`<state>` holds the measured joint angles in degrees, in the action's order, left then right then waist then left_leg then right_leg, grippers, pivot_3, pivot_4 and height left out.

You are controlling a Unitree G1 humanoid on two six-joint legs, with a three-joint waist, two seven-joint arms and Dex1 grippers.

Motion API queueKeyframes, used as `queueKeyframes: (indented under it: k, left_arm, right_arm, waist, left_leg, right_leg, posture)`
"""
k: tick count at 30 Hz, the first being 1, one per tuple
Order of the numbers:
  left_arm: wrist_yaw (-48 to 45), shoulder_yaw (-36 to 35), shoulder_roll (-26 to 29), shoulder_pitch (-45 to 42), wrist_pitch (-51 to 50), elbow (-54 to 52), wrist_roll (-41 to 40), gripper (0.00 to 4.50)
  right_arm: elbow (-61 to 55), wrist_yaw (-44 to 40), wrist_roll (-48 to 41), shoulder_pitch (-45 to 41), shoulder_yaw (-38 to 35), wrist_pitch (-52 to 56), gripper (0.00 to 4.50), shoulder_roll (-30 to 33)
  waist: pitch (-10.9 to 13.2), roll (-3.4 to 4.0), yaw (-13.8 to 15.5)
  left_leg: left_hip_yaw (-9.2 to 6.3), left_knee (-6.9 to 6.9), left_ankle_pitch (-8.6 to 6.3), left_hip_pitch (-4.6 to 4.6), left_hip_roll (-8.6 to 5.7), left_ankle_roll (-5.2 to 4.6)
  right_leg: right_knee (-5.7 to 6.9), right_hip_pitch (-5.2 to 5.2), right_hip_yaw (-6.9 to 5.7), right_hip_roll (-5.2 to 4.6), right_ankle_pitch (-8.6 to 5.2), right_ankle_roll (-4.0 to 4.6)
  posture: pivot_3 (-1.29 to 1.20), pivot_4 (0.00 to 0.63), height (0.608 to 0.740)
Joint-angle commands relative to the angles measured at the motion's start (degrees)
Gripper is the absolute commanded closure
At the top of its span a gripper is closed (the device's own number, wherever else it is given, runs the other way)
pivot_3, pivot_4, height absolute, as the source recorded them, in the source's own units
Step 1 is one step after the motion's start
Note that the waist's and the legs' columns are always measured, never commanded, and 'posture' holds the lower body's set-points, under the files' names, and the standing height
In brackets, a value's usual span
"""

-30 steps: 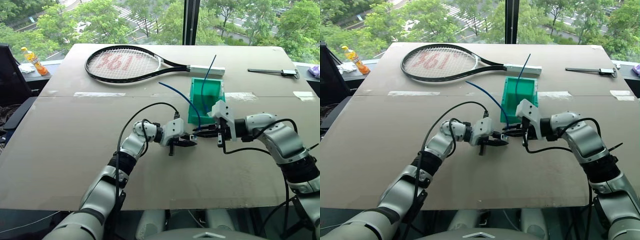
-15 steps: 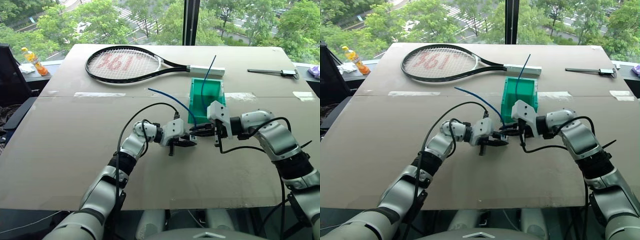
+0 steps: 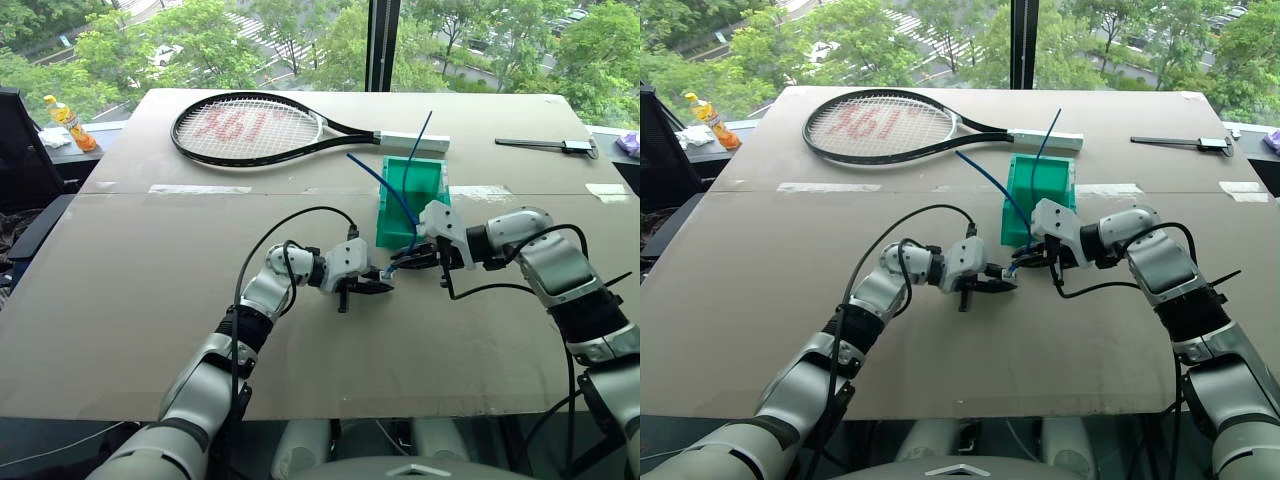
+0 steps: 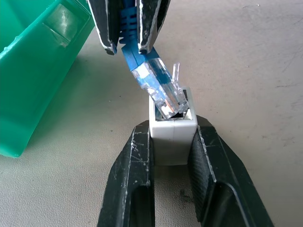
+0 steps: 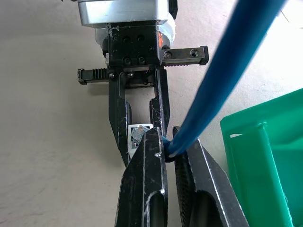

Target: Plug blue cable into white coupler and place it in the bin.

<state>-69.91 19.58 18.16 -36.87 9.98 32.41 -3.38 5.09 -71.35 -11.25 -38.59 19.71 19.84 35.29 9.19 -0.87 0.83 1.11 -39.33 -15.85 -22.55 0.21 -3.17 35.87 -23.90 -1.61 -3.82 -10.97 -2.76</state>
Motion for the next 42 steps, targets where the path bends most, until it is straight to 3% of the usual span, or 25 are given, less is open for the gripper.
queueKeyframes:
  k: [1,21,42]
  left_arm:
    - [0.96,0.56,0.03,1.08,-0.20,0.52,1.72,4.13]
    - [1.19,0.59,-0.48,0.77,-0.10,0.81,1.69,4.13]
    - [1.26,0.64,-0.94,1.00,-0.31,0.26,1.66,4.13]
  right_arm:
    - [0.72,-0.76,2.03,-0.24,1.44,0.25,4.50,-0.14]
    - [-10.42,-2.24,3.54,-1.64,3.66,5.93,4.50,0.47]
    - [-8.17,-2.67,4.48,-2.48,3.04,6.31,4.50,1.42]
  waist:
    - [0.00,0.00,0.00]
    - [0.00,0.00,0.03]
    - [0.00,0.00,0.09]
  left_leg:
    - [0.00,0.00,0.00,0.00,0.00,0.00]
    - [-0.02,0.00,0.00,-0.01,-0.01,0.00]
    - [-0.03,0.00,0.00,-0.01,-0.06,0.00]
  right_leg:
    - [0.00,0.00,0.00,0.00,0.00,0.00]
    - [0.00,-0.01,-0.03,-0.05,0.00,0.01]
    - [-0.01,0.00,-0.09,-0.14,-0.08,0.15]
  posture:
    - [0.00,0.150,0.740]
    - [0.00,0.150,0.740]
    - [0.00,0.150,0.740]
